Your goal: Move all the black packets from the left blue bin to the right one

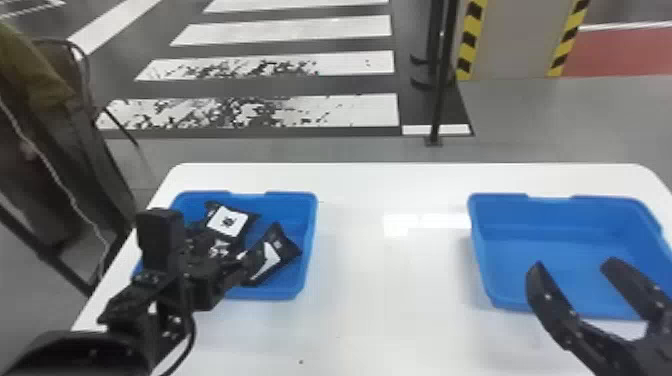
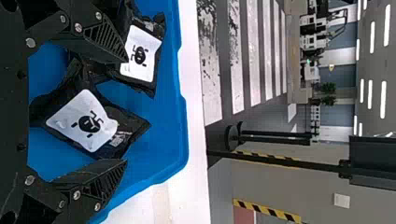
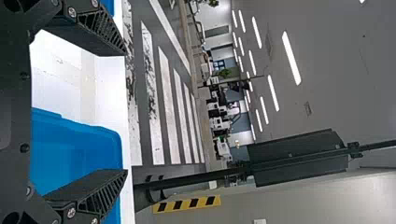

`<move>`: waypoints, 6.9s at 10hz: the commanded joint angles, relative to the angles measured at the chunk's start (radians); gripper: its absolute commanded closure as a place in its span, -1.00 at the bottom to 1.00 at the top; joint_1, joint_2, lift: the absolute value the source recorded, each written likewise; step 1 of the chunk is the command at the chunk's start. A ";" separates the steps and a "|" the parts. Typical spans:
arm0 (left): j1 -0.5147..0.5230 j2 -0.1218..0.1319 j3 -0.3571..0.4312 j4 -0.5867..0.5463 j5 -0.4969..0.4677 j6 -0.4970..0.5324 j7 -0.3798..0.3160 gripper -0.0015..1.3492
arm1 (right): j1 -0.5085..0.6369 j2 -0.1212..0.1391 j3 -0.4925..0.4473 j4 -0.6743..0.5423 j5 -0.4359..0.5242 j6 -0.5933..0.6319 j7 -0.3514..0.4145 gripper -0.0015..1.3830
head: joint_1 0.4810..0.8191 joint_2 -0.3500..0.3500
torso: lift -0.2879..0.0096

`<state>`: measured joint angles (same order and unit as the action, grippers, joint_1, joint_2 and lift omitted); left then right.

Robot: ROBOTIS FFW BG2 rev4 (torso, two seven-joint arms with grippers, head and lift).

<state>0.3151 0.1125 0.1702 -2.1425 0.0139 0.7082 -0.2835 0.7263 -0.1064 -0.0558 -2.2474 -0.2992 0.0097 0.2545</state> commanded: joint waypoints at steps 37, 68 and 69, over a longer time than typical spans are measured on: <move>-0.011 0.070 -0.364 -0.276 0.038 0.212 -0.149 0.78 | -0.439 -0.082 0.349 0.322 -0.479 0.137 0.040 0.65 | 0.27 0.11 | -0.01; -0.296 0.084 0.057 0.224 -0.225 0.131 -0.092 -0.76 | -0.076 -0.016 -0.056 -0.012 -0.022 0.056 0.009 -0.79 | 0.27 0.47 | -0.01; -0.315 0.090 0.059 0.266 -0.239 0.131 -0.091 -0.76 | -0.073 -0.016 -0.054 -0.007 -0.032 0.056 0.009 -0.79 | 0.27 0.55 | -0.01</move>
<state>0.0112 0.1989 0.2269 -1.8998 -0.2178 0.8397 -0.3738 0.6515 -0.1228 -0.1107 -2.2566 -0.3256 0.0661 0.2638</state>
